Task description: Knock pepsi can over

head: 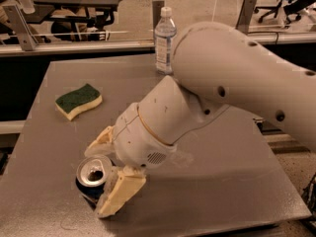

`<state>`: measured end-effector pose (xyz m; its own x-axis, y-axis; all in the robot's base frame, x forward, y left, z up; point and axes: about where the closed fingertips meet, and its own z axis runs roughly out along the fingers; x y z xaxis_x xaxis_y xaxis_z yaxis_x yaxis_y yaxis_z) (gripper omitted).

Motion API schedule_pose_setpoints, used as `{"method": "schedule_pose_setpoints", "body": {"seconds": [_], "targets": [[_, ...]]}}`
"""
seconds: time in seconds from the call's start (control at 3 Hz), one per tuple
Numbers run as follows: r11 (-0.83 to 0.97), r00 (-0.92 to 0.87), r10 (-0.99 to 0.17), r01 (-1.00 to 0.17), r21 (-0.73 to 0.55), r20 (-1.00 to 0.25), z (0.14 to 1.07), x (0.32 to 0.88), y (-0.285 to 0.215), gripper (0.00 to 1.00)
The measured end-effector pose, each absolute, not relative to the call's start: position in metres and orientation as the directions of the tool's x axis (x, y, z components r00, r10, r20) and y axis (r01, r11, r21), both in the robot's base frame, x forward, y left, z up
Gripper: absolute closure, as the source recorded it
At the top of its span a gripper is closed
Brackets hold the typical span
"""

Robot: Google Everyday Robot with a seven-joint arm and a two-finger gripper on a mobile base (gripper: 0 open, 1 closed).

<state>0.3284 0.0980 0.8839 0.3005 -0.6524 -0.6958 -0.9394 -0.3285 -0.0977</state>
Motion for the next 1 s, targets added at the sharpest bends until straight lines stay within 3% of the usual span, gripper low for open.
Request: {"method": "schedule_pose_setpoints", "body": {"seconds": [0.67, 1.0], "targets": [[-0.306, 0.271, -0.651, -0.948, -0.082, -0.709, 0.911, 0.347, 0.082, 0.80], [-0.304, 0.275, -0.720, -0.950, -0.067, -0.637, 0.927, 0.369, 0.064, 1.00]]}}
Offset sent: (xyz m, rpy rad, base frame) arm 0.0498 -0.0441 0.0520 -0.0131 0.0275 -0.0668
